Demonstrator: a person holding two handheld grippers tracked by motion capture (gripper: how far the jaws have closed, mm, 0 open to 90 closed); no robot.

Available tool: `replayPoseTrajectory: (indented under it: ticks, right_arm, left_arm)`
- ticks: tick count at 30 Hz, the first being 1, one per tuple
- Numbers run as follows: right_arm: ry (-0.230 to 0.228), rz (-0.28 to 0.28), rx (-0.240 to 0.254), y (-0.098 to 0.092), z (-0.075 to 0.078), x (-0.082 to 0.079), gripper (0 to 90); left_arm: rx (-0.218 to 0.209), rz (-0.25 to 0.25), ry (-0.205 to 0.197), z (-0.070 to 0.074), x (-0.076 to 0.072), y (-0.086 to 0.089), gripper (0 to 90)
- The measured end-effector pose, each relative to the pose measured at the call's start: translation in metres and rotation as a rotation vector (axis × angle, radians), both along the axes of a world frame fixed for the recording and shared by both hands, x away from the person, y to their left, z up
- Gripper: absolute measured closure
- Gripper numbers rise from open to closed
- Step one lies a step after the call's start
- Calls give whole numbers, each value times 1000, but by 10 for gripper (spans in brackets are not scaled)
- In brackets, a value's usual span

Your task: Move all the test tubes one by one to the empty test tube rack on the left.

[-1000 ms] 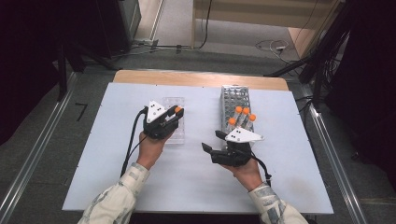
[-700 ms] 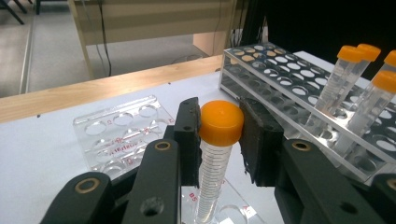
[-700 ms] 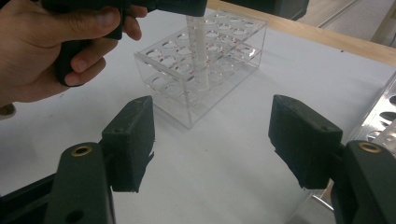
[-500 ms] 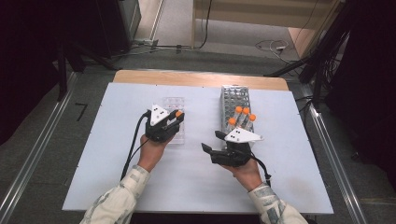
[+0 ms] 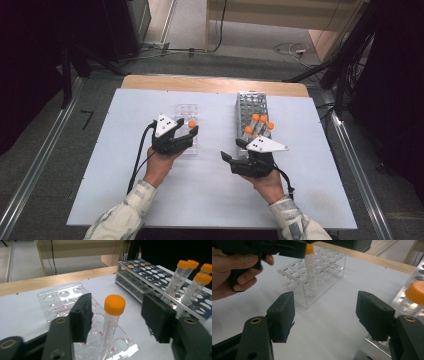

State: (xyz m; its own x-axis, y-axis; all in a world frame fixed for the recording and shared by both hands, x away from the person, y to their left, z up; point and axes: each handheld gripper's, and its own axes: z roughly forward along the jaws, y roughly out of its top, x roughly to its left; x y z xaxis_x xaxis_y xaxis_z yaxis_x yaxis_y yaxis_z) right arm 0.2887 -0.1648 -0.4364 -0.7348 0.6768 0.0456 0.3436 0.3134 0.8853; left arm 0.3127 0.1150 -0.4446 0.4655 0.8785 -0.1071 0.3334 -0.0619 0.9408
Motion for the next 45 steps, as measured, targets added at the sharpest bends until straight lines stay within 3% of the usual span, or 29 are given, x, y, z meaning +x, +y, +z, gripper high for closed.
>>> replayPoseTrajectory:
  ticks: [2,10,29,40,45]
  right_arm:
    - [-4,-16,5,-6,1,1,301]
    - [-15,-65,27,-23,5,2,306]
    - [-45,-169,19,-33,-4,13,342]
    - [-26,-239,26,-33,-14,28,536]
    - [-23,-250,2,-29,-20,33,580]
  left_arm:
    - [-3,6,8,0,-3,3,328]
    - [-32,31,4,3,-11,14,304]
    - [-4,26,18,1,-27,23,246]
    - [6,30,14,-1,-27,22,244]
    - [11,25,16,-2,-27,20,244]
